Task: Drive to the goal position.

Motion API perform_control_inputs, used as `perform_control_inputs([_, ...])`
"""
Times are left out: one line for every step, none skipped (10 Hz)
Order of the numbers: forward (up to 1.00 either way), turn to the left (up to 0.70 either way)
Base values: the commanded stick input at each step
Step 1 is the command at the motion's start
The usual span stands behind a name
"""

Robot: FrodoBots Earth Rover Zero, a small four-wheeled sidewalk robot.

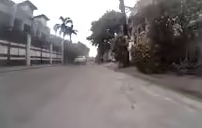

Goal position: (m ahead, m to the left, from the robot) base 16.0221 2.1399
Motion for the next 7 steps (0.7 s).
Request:
perform_control_inputs([1.00, 0.00])
perform_control_inputs([1.00, 0.00])
perform_control_inputs([1.00, 0.00])
perform_control_inputs([1.00, 0.00])
perform_control_inputs([1.00, 0.00])
perform_control_inputs([1.00, 0.00])
perform_control_inputs([1.00, 0.00])
